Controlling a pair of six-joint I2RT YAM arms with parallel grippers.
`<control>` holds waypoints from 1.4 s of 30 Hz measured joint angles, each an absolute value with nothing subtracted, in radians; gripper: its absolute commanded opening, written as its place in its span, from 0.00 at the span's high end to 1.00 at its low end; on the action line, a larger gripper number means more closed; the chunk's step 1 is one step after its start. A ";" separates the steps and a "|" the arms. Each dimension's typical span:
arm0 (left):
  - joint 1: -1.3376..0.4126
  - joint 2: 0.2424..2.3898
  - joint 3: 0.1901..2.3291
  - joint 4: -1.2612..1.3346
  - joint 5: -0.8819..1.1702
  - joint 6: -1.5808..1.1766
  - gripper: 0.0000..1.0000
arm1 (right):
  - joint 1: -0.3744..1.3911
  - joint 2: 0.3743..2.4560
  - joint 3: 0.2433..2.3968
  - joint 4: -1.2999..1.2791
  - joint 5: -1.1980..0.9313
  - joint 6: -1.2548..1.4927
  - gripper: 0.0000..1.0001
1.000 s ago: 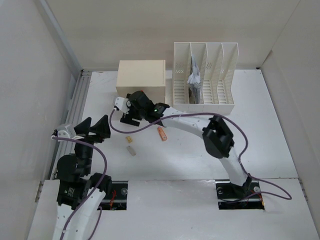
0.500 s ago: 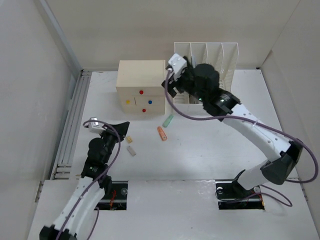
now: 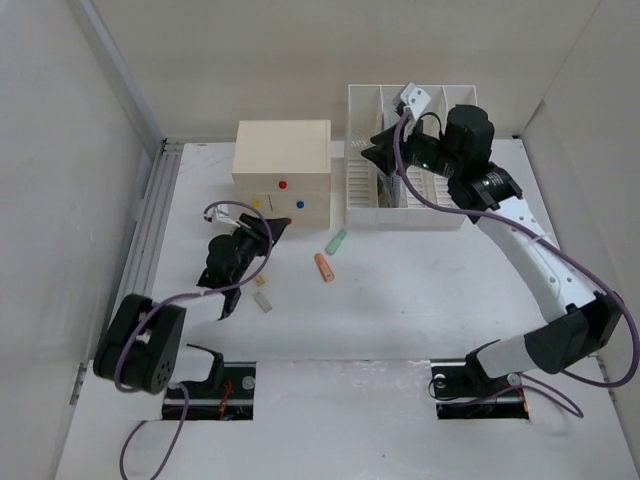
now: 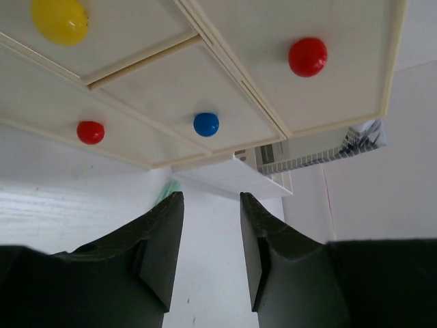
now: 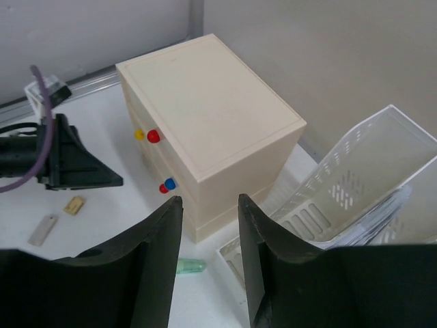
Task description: Organize the desk
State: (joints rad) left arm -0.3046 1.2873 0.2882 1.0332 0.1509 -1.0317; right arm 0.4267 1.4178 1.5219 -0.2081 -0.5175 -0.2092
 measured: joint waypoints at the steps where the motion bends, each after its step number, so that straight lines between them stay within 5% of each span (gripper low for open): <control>1: -0.307 1.329 0.303 1.065 0.152 -1.042 0.64 | 0.422 1.418 1.520 -0.209 -0.527 -0.199 0.56; 9: -0.333 1.541 0.376 1.171 0.144 -1.095 0.63 | 0.414 1.401 1.503 -0.198 -0.577 -0.158 0.56; 30: -0.379 1.657 0.536 1.118 0.060 -1.099 0.65 | 0.378 1.370 1.439 -0.146 -0.604 -0.105 0.55; 42: -0.398 1.693 0.574 1.118 0.029 -1.101 0.93 | 0.378 1.364 1.411 -0.133 -0.613 -0.099 0.55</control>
State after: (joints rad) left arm -0.3985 1.6932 0.5739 1.1183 0.0288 -1.1007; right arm 0.3779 1.3643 1.4109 -0.1329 -0.6132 -0.0994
